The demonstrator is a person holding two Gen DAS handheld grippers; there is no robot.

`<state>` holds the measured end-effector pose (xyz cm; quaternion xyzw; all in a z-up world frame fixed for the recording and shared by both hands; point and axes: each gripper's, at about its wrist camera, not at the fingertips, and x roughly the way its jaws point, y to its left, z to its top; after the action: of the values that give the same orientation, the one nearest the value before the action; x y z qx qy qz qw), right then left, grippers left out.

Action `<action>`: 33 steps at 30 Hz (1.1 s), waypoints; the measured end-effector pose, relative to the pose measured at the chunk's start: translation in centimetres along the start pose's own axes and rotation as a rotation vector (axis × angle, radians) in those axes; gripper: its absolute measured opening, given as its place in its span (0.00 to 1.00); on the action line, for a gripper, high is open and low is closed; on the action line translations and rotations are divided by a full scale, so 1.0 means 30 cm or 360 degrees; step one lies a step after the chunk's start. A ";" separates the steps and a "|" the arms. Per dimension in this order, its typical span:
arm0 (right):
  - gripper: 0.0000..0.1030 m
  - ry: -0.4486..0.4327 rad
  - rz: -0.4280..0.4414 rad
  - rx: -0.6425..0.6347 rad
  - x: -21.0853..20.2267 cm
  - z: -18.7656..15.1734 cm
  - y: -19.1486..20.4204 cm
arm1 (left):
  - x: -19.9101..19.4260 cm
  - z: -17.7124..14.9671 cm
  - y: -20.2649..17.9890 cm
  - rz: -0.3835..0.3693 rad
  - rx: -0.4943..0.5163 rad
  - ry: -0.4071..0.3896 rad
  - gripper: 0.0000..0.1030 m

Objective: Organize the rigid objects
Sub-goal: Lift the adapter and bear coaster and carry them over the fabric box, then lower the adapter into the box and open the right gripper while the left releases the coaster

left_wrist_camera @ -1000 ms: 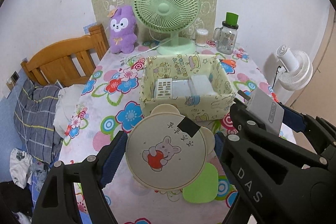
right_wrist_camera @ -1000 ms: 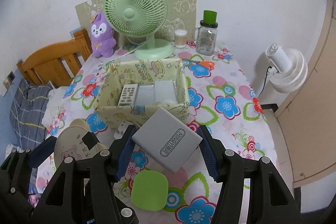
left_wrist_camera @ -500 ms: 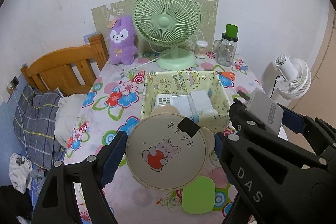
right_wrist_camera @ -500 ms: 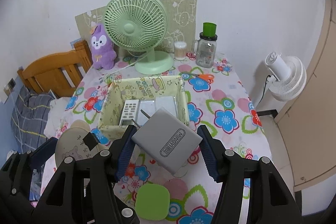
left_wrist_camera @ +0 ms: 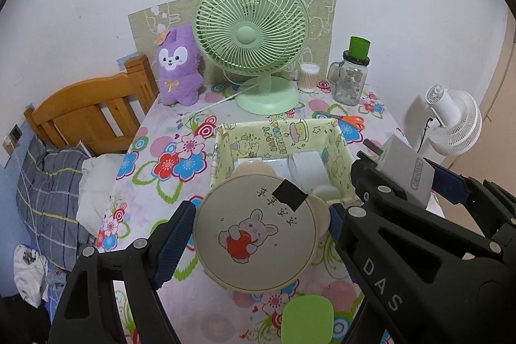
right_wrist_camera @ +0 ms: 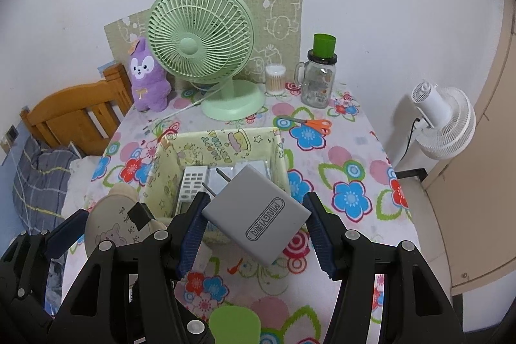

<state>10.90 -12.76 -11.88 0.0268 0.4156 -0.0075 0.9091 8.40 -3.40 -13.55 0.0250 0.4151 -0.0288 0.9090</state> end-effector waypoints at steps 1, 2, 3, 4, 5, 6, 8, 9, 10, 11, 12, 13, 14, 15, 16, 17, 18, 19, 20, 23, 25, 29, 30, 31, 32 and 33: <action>0.61 0.0003 0.0002 -0.0002 0.010 0.008 0.001 | 0.009 0.009 0.000 0.0003 0.0001 -0.0001 0.82; 0.61 0.0007 0.0005 -0.0003 0.021 0.016 0.000 | 0.016 0.016 -0.001 0.0003 0.0002 -0.0001 0.82; 0.61 0.0011 0.0008 -0.0002 0.033 0.025 0.001 | 0.028 0.028 -0.001 0.0004 0.0003 0.0000 0.82; 0.61 0.0016 0.0013 -0.0001 0.046 0.035 0.000 | 0.037 0.035 -0.001 0.0004 0.0004 0.0001 0.82; 0.61 0.0020 0.0020 0.0002 0.058 0.042 -0.001 | 0.045 0.043 -0.001 0.0001 0.0006 0.0001 0.82; 0.61 0.0026 0.0032 0.0009 0.072 0.051 -0.002 | 0.060 0.054 -0.003 0.0000 0.0013 0.0002 0.82; 0.61 0.0041 0.0046 0.0021 0.105 0.065 -0.005 | 0.084 0.067 -0.006 0.0000 0.0023 0.0012 0.82; 0.61 0.0050 0.0050 0.0026 0.123 0.073 -0.007 | 0.103 0.076 -0.008 -0.0006 0.0025 0.0019 0.82; 0.61 0.0055 0.0052 0.0027 0.138 0.080 -0.008 | 0.114 0.081 -0.010 -0.0007 0.0025 0.0022 0.82; 0.61 0.0059 0.0047 0.0022 0.155 0.089 -0.011 | 0.127 0.087 -0.012 -0.0010 0.0024 0.0026 0.82; 0.61 0.0061 0.0044 0.0018 0.166 0.093 -0.014 | 0.144 0.096 -0.015 -0.0020 0.0021 0.0031 0.82; 0.61 0.0060 0.0040 0.0014 0.177 0.099 -0.017 | 0.156 0.101 -0.018 -0.0029 0.0017 0.0035 0.82; 0.61 0.0058 0.0033 0.0012 0.187 0.105 -0.020 | 0.163 0.104 -0.020 -0.0034 0.0015 0.0038 0.82; 0.61 0.0058 0.0025 0.0009 0.198 0.114 -0.023 | 0.174 0.111 -0.023 -0.0041 0.0014 0.0041 0.82; 0.61 0.0057 0.0022 0.0008 0.207 0.119 -0.025 | 0.185 0.118 -0.026 -0.0048 0.0015 0.0041 0.82; 0.61 0.0053 0.0018 0.0006 0.216 0.125 -0.029 | 0.193 0.123 -0.029 -0.0051 0.0017 0.0042 0.82; 0.61 0.0052 0.0014 0.0002 0.225 0.130 -0.031 | 0.208 0.128 -0.032 -0.0058 0.0018 0.0050 0.82; 0.61 0.0054 0.0012 -0.0003 0.235 0.136 -0.035 | 0.219 0.131 -0.035 -0.0066 0.0020 0.0058 0.82; 0.61 0.0056 0.0010 -0.0007 0.246 0.140 -0.038 | 0.228 0.134 -0.036 -0.0071 0.0020 0.0063 0.82; 0.61 0.0077 0.0019 -0.0001 0.285 0.147 -0.050 | 0.265 0.142 -0.045 -0.0079 0.0024 0.0081 0.82; 0.61 0.0089 0.0024 0.0011 0.312 0.152 -0.060 | 0.291 0.147 -0.050 -0.0086 0.0013 0.0094 0.82; 0.61 0.0101 0.0025 0.0018 0.351 0.166 -0.071 | 0.331 0.159 -0.057 -0.0097 -0.0008 0.0104 0.82; 0.61 0.0101 0.0019 0.0016 0.360 0.170 -0.074 | 0.341 0.164 -0.059 -0.0101 -0.0013 0.0107 0.82; 0.61 0.0101 0.0015 0.0015 0.368 0.173 -0.076 | 0.353 0.168 -0.061 -0.0105 -0.0018 0.0109 0.82; 0.61 0.0101 0.0011 0.0015 0.376 0.177 -0.079 | 0.359 0.171 -0.063 -0.0103 -0.0019 0.0110 0.82; 0.61 0.0103 0.0018 0.0016 0.386 0.180 -0.081 | 0.366 0.175 -0.064 -0.0100 -0.0019 0.0112 0.82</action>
<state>22.47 -15.37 -17.20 0.0339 0.4447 -0.0036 0.8950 19.38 -6.03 -18.46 0.0076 0.4477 -0.0540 0.8925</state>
